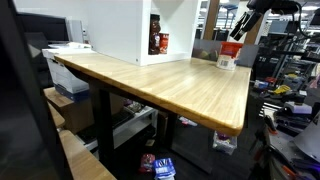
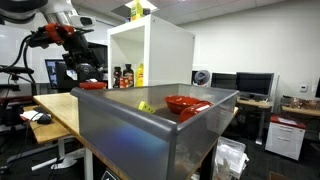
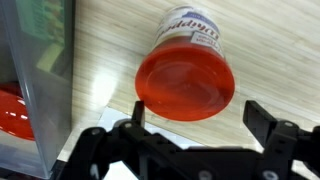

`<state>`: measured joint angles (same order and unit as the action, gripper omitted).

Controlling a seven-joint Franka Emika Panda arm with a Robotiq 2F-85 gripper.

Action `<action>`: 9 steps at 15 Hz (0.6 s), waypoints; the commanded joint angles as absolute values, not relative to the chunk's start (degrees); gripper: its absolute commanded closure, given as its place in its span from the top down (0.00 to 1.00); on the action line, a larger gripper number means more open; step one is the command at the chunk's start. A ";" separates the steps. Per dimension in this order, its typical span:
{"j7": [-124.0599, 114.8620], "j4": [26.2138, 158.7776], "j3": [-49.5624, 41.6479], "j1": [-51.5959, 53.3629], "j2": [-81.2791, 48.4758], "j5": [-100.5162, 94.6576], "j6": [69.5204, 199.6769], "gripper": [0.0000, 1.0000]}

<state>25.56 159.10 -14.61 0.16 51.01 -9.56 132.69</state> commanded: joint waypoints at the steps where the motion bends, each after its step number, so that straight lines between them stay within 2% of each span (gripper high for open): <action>1: 27.63 159.01 -14.74 -1.09 53.00 -10.64 130.04 1.00; 4: 27.88 158.86 -14.91 -1.37 53.78 -11.03 126.94 1.00; 5: 28.22 158.85 -15.00 -1.46 54.40 -11.08 125.26 0.94; 6: 28.56 158.83 -15.02 -1.53 54.89 -11.13 123.32 0.75; 9: 28.77 158.73 -14.86 -1.80 55.64 -11.56 120.15 0.61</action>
